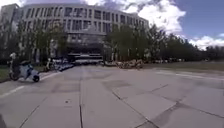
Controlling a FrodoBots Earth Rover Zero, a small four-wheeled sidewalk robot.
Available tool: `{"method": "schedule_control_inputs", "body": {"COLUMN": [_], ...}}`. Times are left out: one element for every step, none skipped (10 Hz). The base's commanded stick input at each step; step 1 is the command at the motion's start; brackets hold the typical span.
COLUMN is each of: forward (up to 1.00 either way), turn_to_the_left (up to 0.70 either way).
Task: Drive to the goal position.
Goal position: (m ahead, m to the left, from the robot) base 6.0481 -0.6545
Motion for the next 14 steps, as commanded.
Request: {"method": "schedule_control_inputs", "body": {"forward": [0.7, 0.7, 0.7, 0.7, 0.7, 0.7, 0.7, 0.7, 0.7, 0.7, 0.7, 0.7, 0.7, 0.7], "turn_to_the_left": [0.0, 0.0, 0.0, 0.0, 0.0, 0.0, 0.0, 0.0, 0.0, 0.0, 0.0, 0.0, 0.0, 0.0]}}
